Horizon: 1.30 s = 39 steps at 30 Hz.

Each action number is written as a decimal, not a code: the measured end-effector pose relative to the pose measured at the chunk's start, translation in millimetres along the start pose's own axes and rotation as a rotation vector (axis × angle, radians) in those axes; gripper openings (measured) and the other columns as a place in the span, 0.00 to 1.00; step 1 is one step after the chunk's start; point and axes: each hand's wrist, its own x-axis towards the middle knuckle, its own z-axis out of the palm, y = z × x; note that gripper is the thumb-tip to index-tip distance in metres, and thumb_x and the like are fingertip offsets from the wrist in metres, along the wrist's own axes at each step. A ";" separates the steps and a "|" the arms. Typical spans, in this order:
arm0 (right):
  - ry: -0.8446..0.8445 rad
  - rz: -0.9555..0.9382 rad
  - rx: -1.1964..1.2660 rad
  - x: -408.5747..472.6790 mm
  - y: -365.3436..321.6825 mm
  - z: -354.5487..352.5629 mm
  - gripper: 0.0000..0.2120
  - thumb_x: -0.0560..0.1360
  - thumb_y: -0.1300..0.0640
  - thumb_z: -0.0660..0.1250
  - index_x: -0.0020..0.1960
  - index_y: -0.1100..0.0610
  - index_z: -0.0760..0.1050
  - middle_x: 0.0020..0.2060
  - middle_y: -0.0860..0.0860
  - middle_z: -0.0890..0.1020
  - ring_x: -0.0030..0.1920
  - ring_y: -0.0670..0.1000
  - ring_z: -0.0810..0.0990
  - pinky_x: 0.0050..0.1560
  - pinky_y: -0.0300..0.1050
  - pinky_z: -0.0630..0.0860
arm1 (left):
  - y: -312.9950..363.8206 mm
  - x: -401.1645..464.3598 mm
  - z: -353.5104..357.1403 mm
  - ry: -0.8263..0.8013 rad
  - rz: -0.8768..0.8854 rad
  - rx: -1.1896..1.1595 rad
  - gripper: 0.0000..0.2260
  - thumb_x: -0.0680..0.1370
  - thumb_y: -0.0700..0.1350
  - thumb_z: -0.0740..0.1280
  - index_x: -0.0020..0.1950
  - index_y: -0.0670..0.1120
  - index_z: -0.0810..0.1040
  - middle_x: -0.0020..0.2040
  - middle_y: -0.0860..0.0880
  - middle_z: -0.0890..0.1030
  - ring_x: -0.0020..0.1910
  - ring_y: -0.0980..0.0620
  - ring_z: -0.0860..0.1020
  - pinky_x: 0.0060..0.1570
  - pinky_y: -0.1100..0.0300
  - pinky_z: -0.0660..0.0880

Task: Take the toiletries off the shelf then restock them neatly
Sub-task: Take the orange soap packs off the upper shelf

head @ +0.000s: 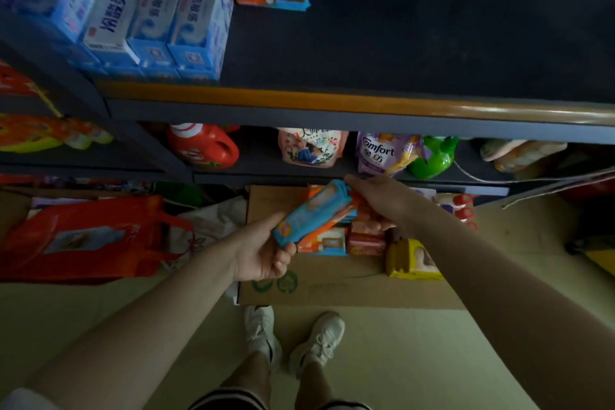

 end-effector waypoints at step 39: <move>0.127 -0.403 -0.062 23.0 56.7 -18.8 0.10 0.78 0.59 0.61 0.42 0.47 0.74 0.36 0.46 0.81 0.35 0.43 0.78 0.43 0.43 0.77 | -8.5 106.6 6.3 0.552 0.639 1.137 0.19 0.80 0.45 0.61 0.71 0.46 0.65 0.65 0.47 0.74 0.61 0.48 0.75 0.56 0.58 0.72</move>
